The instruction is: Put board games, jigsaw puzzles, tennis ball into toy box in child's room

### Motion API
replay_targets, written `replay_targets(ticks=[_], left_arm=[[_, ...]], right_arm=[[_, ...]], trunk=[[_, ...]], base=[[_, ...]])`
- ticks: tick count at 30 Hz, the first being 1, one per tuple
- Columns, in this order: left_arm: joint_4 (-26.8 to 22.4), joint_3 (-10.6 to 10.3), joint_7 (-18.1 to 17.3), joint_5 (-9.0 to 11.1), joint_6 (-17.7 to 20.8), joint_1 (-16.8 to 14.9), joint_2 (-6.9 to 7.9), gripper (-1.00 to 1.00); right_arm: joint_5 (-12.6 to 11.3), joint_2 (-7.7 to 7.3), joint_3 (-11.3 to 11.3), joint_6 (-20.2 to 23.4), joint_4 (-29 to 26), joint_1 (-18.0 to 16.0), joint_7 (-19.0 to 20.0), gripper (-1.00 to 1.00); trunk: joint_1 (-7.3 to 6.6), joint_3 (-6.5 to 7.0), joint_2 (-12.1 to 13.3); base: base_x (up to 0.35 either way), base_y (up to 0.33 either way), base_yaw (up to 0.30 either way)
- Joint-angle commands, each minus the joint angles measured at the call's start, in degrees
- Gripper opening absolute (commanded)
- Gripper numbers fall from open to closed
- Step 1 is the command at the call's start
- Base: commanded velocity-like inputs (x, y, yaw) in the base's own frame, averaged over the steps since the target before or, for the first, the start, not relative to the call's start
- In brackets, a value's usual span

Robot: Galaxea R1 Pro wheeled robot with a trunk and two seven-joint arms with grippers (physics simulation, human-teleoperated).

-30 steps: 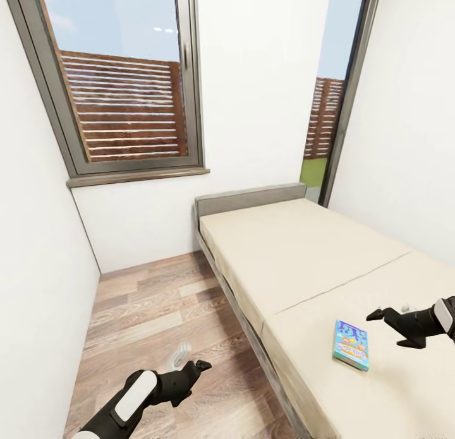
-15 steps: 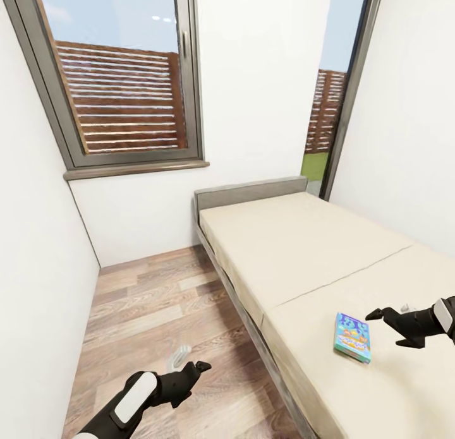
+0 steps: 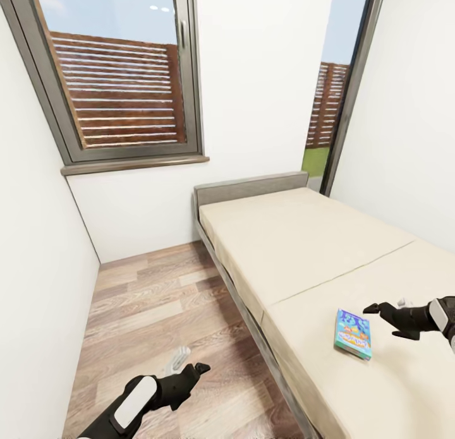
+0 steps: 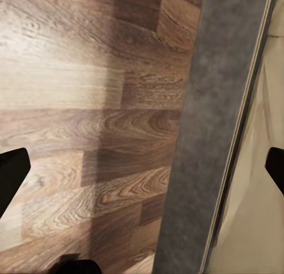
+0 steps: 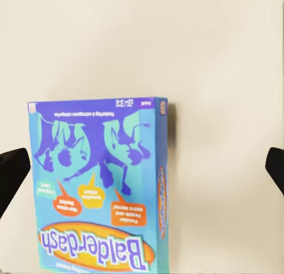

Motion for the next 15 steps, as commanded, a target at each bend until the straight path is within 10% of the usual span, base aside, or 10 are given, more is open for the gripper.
replay_targets(ticks=[1, 15], left_arm=[[-0.1, -0.3, 0.3, 0.5, 0.0, 0.0, 0.09, 1.00], [-0.1, -0.3, 0.1, 0.6, 0.0, 0.0, 0.44, 1.00]], right_arm=[[0.6, 0.05, -0.4, -0.5, 0.0, -0.1, 0.4, 1.00], [0.4, 0.14, -0.4, -3.4, 0.1, 0.0, 1.1, 1.00]], trunk=[[-0.01, -0.15, 0.0], [-0.01, -1.44, 0.0]], base=[[0.000, 0.000, 0.000], [0.000, 0.000, 0.000]])
